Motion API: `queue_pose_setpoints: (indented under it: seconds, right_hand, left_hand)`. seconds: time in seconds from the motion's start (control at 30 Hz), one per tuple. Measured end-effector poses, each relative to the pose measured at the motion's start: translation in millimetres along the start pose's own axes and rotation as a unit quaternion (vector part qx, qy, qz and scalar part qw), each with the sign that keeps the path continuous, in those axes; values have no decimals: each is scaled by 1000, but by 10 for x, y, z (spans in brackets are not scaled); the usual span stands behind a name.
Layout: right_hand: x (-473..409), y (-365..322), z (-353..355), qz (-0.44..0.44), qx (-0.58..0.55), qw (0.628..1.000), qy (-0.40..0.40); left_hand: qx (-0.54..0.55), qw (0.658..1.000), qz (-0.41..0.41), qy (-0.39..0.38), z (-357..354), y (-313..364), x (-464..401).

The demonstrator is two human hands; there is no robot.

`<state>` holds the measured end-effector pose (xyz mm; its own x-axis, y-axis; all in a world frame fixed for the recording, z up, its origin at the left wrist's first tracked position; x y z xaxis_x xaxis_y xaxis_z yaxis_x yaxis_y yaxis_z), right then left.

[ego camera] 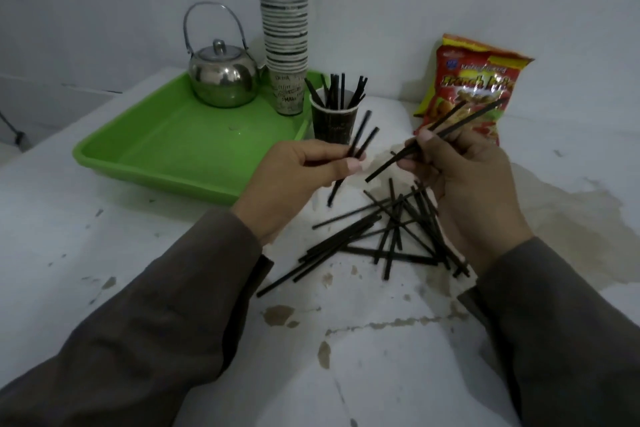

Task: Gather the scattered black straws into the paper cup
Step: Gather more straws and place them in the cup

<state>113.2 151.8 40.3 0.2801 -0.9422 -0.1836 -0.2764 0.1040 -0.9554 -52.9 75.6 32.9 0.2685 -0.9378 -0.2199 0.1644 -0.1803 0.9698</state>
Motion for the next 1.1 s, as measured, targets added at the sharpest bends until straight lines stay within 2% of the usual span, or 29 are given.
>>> queue_pose_setpoints:
  seconds: [0.23, 0.43, 0.63, 0.8, 0.97, 1.1]
  right_hand:
    - [-417, -593, -343, 93, 41, 995, -6]
    - [-827, -882, -581, 172, 126, 977, 33]
    - [-1105, -520, -806, 183, 295, 936, 59]
    - [-1199, -53, -879, 138, 445, 884, 49]
    - [-1240, 150, -835, 99, 495, 862, 44]
    - [-1241, 190, -830, 102, 499, 860, 32]
  left_hand:
    - [0, 990, -98, 103, 335, 537, -358]
    - [-95, 967, -144, 186, 693, 908, -820]
    - [-169, 960, -112, 194, 626, 685, -1187]
    - [-212, 961, -63, 166, 499, 299, -1330]
    - [-257, 950, -45, 169, 479, 212, -1362]
    - [-282, 950, -27, 135, 454, 205, -1399]
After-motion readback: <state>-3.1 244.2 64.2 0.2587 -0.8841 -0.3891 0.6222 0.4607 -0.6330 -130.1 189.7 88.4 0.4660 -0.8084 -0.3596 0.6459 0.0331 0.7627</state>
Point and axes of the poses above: each hand's wrist, its own x-axis away from the middle knuckle, its own z-axis out of the back of the hand, y = z × x, the point moved 9 cm from there along -x, towards the middle knuckle, and after that the axes turned 2 degrees about -z, right-handed, at the moved point
